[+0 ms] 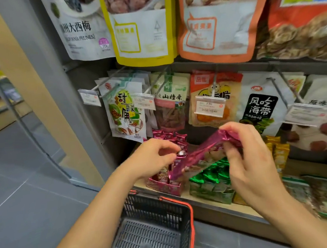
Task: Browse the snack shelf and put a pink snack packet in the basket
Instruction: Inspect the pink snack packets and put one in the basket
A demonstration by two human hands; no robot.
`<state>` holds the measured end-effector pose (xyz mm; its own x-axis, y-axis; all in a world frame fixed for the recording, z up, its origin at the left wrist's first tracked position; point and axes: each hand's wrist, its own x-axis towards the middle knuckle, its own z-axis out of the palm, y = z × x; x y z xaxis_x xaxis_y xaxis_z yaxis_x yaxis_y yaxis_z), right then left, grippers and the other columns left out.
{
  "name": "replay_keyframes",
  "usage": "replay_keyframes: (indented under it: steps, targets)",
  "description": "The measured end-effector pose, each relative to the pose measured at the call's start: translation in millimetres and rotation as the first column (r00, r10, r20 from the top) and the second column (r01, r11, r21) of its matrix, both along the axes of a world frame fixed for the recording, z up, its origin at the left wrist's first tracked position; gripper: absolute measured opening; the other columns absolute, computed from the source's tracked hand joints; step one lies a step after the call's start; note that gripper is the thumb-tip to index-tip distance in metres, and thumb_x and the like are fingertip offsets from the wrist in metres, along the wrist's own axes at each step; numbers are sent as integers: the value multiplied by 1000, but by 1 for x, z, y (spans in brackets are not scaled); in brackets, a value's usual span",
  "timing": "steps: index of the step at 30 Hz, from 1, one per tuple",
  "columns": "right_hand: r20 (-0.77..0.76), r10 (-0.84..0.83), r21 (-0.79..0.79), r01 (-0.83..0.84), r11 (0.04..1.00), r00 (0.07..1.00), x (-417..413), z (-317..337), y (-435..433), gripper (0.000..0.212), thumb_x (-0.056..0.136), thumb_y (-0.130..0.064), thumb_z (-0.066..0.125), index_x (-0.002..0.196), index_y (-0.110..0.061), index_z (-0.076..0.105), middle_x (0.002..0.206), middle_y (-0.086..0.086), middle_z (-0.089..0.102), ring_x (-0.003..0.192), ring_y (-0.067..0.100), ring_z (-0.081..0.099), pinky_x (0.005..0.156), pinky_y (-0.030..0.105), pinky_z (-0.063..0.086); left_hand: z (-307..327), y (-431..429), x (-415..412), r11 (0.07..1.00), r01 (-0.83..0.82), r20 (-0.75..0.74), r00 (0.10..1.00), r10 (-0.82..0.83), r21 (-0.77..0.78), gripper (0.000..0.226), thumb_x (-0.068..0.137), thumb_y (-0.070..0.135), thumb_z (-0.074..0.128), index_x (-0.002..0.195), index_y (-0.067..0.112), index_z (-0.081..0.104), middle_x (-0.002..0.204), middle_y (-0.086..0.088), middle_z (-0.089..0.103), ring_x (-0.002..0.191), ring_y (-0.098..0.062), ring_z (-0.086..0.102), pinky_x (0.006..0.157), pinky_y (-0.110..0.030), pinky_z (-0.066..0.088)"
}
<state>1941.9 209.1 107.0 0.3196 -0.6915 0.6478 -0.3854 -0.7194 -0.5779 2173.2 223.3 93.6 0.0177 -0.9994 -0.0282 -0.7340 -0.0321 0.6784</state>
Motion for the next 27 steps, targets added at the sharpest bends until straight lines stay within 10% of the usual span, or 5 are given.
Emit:
replay_keyframes:
  steps: [6,13,19,27]
  targets:
    - [383,36,458,-223,860,923,2,-12,0,28,97,3,46,105,-20,61,93,-2,66,86,12,62,82,35,52,23,34,-40,958,269,-261,936,-237,94,31,99,43,44,120,28,63,109,9,69,100,-10,65,89,-27,51]
    - [551,5,667,-444,598,834,1,-13,-1,16,96,-14,55,106,-21,65,96,7,68,90,21,68,74,30,59,-8,55,-67,997,46,-568,823,-6,57,24,93,27,63,115,20,65,108,-3,73,98,-16,67,93,-38,52]
    - [477,-45,639,-311,704,878,-2,-15,-1,13,90,-17,65,97,-28,67,88,3,66,81,20,68,74,40,61,-14,53,-69,986,65,-557,830,33,156,35,79,32,78,112,24,69,92,4,73,77,-8,63,77,-29,53]
    - [577,-161,618,-299,727,800,-9,-13,-10,14,93,-13,61,104,-21,66,75,-5,67,74,15,65,72,33,59,-8,63,-41,952,143,-443,897,-9,271,39,76,30,81,111,23,66,105,0,72,98,-16,67,93,-31,52]
